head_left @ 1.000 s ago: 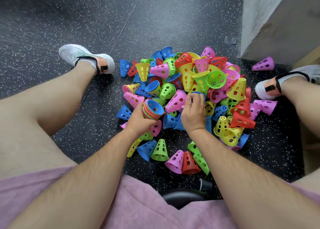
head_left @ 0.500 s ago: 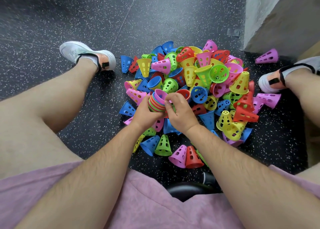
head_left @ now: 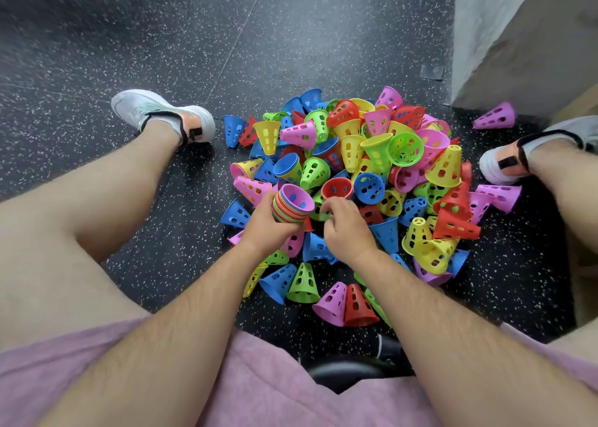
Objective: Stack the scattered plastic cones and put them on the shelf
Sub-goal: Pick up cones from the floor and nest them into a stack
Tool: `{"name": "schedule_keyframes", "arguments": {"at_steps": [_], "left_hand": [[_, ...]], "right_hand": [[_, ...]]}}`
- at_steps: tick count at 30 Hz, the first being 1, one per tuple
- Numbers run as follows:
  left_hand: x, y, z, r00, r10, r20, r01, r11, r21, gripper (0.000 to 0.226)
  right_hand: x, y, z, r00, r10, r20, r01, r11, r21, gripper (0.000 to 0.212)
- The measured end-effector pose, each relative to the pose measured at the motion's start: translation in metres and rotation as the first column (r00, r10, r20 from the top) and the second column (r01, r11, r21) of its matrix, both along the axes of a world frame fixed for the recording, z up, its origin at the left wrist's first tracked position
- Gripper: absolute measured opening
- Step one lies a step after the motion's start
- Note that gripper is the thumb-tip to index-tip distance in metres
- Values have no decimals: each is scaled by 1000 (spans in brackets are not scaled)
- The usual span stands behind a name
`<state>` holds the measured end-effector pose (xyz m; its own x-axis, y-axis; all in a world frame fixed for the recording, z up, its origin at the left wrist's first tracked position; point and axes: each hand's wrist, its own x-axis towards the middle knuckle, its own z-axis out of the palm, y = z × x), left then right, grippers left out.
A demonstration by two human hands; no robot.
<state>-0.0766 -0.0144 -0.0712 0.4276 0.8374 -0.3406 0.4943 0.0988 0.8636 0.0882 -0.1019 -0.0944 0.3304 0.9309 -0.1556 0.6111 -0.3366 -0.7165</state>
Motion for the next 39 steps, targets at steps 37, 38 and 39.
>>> {"name": "schedule_keyframes", "arguments": {"at_steps": [37,38,39], "left_hand": [[24,-10,-18,993,-60,-104,63,997,32,72],[24,-10,-18,993,-61,-101,65,997,41,72],[25,-10,-17,993,-64,-101,69,996,50,72]], "right_hand": [[34,-6,31,962,-229,-150,263,925,276,18],[31,-4,31,971,-188,-148,222,940,260,18],[27,-3,30,977,-155,-148,188,952,240,17]]}}
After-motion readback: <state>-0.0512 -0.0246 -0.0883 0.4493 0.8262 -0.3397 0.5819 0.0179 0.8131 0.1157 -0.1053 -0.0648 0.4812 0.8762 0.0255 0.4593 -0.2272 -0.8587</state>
